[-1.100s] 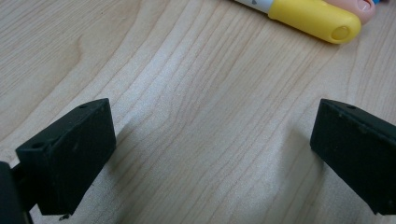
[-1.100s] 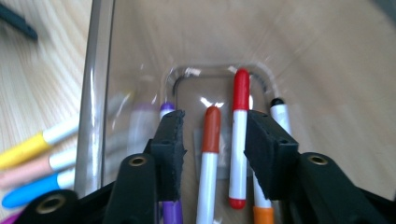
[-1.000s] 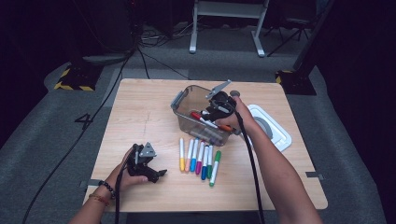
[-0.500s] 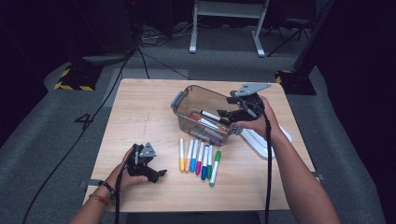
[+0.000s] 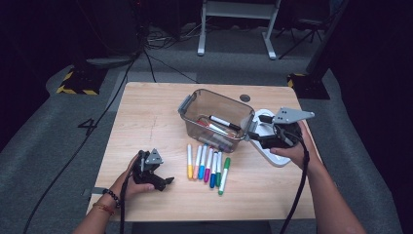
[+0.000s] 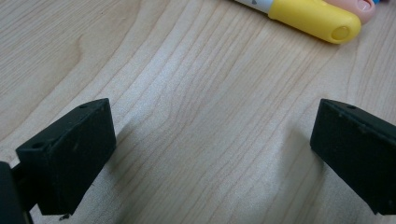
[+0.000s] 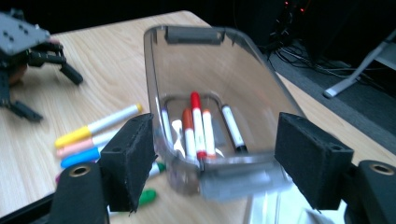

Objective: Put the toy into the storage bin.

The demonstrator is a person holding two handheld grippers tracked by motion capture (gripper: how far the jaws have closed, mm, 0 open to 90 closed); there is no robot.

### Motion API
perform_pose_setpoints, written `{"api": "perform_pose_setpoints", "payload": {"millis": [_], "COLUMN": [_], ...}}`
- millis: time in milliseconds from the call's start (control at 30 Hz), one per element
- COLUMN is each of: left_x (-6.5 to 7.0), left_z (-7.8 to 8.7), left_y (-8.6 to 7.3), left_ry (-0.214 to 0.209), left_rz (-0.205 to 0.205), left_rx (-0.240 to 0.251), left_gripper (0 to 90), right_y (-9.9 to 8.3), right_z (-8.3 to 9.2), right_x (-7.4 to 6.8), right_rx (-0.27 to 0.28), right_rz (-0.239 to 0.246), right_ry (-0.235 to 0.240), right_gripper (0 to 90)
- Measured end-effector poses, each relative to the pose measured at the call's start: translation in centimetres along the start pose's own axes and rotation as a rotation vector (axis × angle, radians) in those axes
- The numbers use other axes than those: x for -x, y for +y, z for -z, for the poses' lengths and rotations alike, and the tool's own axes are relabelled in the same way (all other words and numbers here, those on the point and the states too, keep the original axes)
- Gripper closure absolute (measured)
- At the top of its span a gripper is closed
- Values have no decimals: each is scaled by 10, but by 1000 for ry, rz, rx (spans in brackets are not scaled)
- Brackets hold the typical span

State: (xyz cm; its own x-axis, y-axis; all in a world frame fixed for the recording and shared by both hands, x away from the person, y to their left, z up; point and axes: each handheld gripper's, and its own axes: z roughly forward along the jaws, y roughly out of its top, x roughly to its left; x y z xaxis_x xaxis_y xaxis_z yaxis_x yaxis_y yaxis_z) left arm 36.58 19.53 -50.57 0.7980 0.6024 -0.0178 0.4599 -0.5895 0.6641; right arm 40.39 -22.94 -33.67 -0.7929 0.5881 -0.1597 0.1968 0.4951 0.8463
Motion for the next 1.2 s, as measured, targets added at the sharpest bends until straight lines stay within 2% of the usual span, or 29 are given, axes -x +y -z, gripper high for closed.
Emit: {"api": "perform_pose_setpoints", "payload": {"millis": [67,233,367,500,667,733,833,1000,1200], "left_x": [0,0,0,0,0,0,0,0,0], "left_z": [0,0,0,0,0,0,0,0,0], "left_y": [0,0,0,0,0,0,0,0,0], "left_ry": [-1,0,0,-1,-1,-1,-1,-1,1], "left_rz": [-1,-1,-1,-2,-1,-1,-1,-1,0], "left_rx": [0,-1,-1,0,0,0,0,0,-1], "left_gripper": [6,5,5,5,5,5,5,5,5], "right_y": [-10,-37,-58,-78,-96,-101,-104,-102,-103], "right_z": [7,19,19,6,-11,-24,-44,-69,-92], "right_x": [-3,-9,-16,-26,-35,-42,-54,-63,-71], "right_rx": [-1,3,-5,-63,-74,-89,-127,-141,-180], "right_rz": [2,-27,-57,-58,-93,-101,-71,-102,-113], "right_ry": [-23,-33,-29,-30,-8,10,24,70,77], "right_gripper": [278,265,259,249,237,242,257,290,313]}}
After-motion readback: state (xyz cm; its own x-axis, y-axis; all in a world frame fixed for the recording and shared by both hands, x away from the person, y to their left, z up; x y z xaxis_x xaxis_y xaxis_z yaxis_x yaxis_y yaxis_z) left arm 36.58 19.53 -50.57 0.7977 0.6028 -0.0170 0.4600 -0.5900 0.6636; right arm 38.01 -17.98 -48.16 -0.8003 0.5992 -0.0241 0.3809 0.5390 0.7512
